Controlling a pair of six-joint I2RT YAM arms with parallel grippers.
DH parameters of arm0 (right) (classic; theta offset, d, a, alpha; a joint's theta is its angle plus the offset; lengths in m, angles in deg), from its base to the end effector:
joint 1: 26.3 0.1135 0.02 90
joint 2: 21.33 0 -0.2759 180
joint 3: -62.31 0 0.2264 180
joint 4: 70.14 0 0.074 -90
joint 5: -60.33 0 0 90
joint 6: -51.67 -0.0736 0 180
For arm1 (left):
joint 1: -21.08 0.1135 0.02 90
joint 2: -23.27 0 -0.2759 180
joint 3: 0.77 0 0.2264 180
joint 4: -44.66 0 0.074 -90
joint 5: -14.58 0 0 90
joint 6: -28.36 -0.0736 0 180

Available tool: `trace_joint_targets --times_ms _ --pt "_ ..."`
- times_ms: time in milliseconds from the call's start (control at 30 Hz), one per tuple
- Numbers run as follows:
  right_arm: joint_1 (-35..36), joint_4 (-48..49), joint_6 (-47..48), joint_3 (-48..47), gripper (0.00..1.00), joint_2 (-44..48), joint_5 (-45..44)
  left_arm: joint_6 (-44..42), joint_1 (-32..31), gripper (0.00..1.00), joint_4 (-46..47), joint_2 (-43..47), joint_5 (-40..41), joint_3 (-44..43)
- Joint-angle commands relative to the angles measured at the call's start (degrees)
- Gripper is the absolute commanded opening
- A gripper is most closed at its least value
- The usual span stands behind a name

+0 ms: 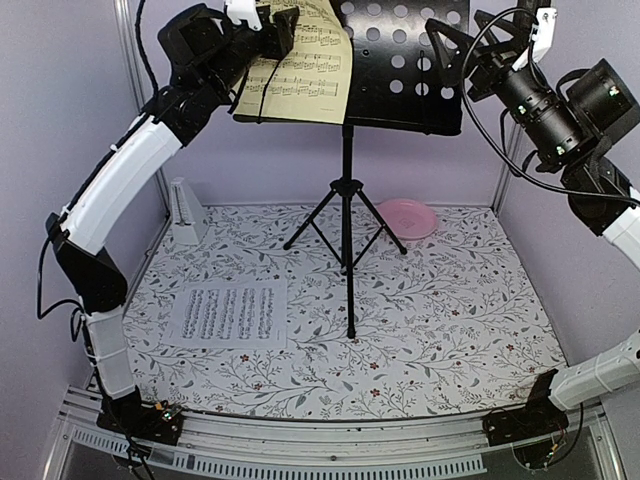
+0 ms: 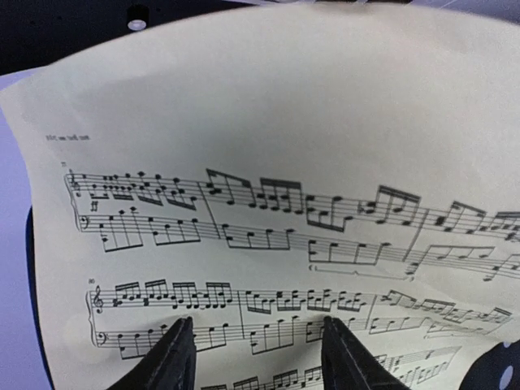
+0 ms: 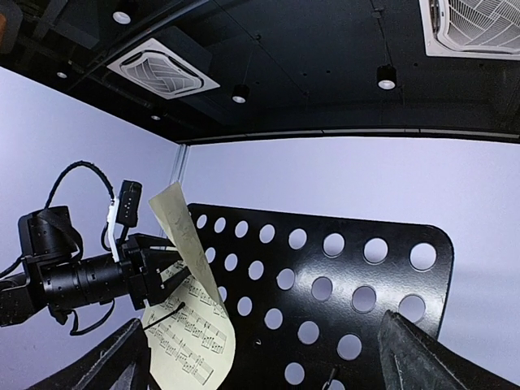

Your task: Set up the instrument practice props

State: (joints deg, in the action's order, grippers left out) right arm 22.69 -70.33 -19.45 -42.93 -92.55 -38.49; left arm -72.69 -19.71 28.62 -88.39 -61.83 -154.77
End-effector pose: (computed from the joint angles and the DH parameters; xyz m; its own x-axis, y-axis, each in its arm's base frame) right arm 0.1665 0.1742 0.5831 0.5599 0.1566 -0.8136 -0.5083 0.8404 -0.1880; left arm 0.3290 -0.2611 0.5869 0.4204 -0.1167 -0.8998 0.4024 0.9128 0.0696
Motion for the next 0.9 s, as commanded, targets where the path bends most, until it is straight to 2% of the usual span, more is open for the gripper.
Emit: trace_joint_targets --times_ms 0,33,133,433,567,733,867 --pt "-0.29 -4.15 -2.76 1.49 0.99 2.05 -3.21 0.75 0.63 0.58 2.08 1.29 0.24 -0.81" --pt "-0.26 -4.78 -2.91 1.65 0.99 2.24 -3.34 0.75 0.63 0.65 2.16 1.53 0.28 -0.84" --pt "-0.30 -6.29 -3.59 2.64 0.99 2.84 -3.18 0.43 1.15 0.73 3.11 2.10 0.75 -0.86" --pt "-0.29 -11.07 -7.69 7.49 0.99 6.66 -0.96 1.96 3.69 0.75 2.06 1.91 -1.46 -1.69" --pt "-0.30 -15.47 -9.51 8.50 1.00 8.08 0.92 2.63 3.80 0.78 -0.73 4.90 -2.57 -0.74" --pt "-0.30 -19.35 -13.29 11.54 1.00 10.53 7.33 6.29 3.94 0.84 -4.53 14.28 0.02 9.95" --pt "-0.30 -20.27 -15.65 15.18 0.99 12.07 12.12 11.45 4.75 0.96 -6.14 24.94 2.71 24.12"
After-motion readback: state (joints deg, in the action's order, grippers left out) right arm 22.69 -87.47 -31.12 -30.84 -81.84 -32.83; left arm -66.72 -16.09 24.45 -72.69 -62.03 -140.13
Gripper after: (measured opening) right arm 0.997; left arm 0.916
